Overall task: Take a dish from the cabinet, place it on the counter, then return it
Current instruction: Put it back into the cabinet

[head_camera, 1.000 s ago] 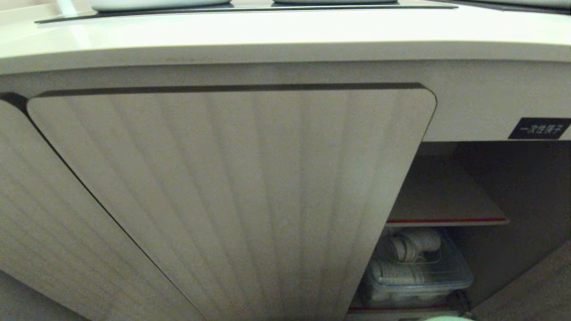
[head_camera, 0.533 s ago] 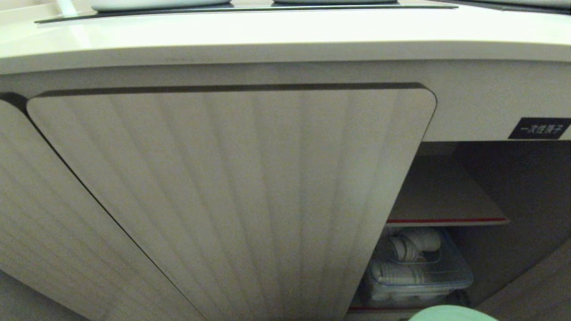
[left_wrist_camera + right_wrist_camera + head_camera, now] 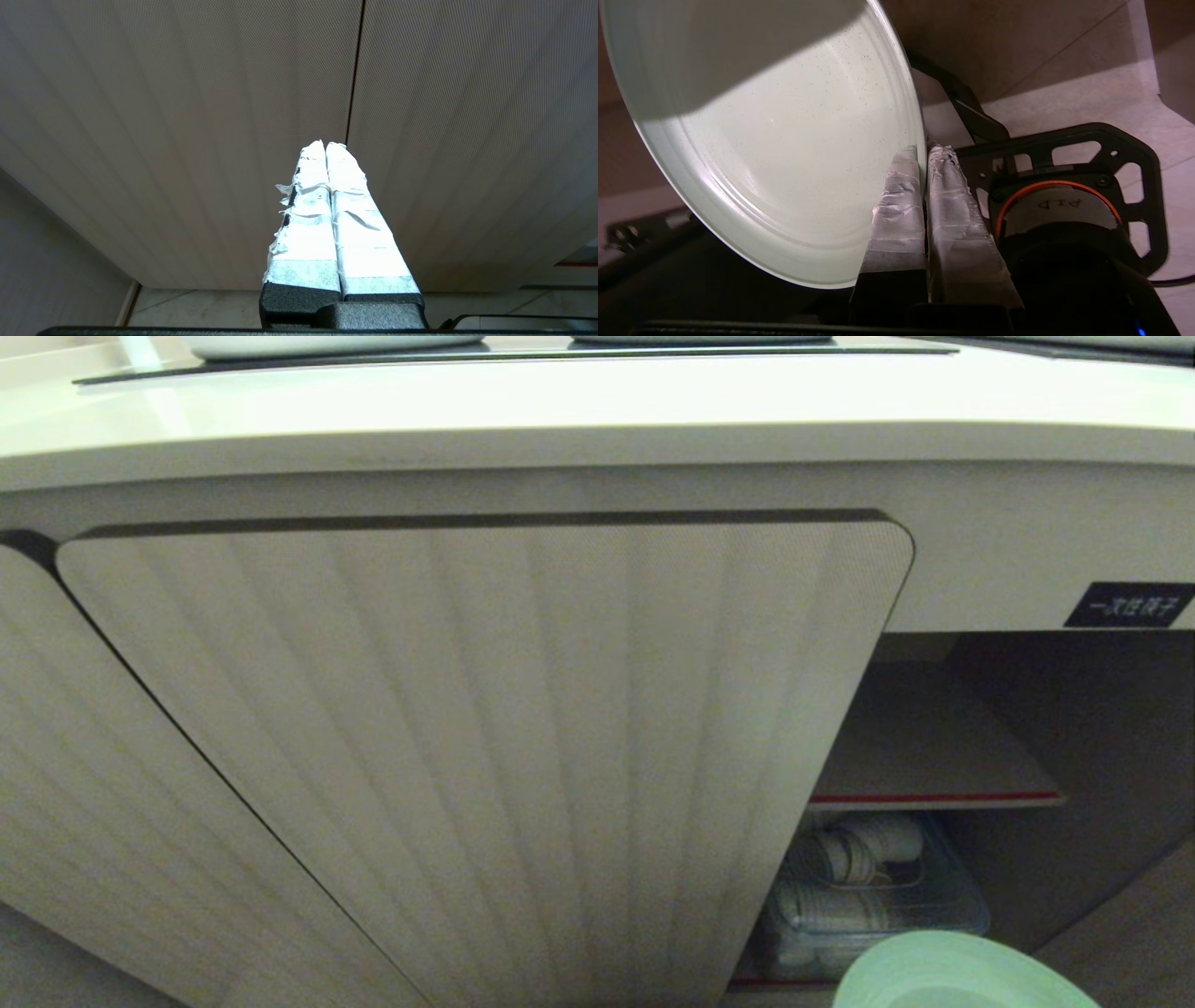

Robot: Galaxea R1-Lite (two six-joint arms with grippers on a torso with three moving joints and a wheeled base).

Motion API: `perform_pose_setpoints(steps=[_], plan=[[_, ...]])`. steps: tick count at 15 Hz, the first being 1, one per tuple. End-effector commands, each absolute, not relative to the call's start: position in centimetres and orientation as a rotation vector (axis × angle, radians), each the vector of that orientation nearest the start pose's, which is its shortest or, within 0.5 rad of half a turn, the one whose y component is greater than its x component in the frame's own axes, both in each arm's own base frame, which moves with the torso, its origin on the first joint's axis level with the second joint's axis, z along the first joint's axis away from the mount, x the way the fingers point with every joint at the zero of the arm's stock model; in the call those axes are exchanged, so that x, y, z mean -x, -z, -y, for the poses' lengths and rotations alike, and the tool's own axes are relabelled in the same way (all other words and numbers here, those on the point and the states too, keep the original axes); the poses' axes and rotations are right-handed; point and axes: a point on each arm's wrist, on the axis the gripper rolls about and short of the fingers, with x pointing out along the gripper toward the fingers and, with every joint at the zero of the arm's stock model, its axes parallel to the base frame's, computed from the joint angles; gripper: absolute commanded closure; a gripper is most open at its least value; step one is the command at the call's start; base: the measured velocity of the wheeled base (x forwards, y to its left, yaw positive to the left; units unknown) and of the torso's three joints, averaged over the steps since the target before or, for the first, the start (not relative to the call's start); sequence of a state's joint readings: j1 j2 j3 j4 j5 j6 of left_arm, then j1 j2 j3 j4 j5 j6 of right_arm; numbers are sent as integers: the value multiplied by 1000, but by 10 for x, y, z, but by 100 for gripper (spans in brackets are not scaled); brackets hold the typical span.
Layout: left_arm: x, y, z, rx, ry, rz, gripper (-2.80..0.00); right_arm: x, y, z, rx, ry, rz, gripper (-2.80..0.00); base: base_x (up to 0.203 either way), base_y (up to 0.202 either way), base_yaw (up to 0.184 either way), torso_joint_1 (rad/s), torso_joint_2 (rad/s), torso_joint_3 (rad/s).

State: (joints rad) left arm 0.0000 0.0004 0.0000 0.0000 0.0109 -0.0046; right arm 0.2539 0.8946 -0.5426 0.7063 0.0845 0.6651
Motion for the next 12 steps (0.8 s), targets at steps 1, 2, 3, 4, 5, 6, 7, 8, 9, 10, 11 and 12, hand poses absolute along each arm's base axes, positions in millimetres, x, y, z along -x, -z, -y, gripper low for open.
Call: perform_pose_setpoints(steps=[1,2,3,4,5,6,7,8,9,10,11,12], plan=[[23,-75,0,5,-11,0,0,-52,-156,-14,-537,84,-1105,0,0,0,0,0,0,0],[23,-75,0,5,-11,0,0,-52,-157,-14,-545,93,-1100,0,0,0,0,0,0,0],[23,-75,0,5,-11,0,0,-53,-157,-13,-557,106,-1097,0,0,0,0,0,0,0],[23,-75,0,5,-11,0,0,-53,-157,-13,-570,118,-1093,0,0,0,0,0,0,0],[23,-75,0,5,-11,0,0,-53,-157,-12,-578,128,-1091,0,0,0,0,0,0,0],[23,-75,0,5,-11,0,0,-53,-157,-12,-589,140,-1088,0,0,0,0,0,0,0],[23,-75,0,5,-11,0,0,-54,-157,-11,-592,161,-1083,0,0,0,0,0,0,0],[23,-75,0,5,-11,0,0,-54,-157,-11,-593,181,-1079,0,0,0,0,0,0,0],[23,-75,0,5,-11,0,0,-55,-157,-10,-595,194,-1075,0,0,0,0,0,0,0],[23,-75,0,5,-11,0,0,-57,-157,-10,-607,204,-1069,0,0,0,0,0,0,0],[23,-75,0,5,-11,0,0,-61,-157,-11,-646,215,-1036,0,0,0,0,0,0,0],[23,-75,0,5,-11,0,0,-64,-157,-11,-665,230,-1028,0,0,0,0,0,0,0]])
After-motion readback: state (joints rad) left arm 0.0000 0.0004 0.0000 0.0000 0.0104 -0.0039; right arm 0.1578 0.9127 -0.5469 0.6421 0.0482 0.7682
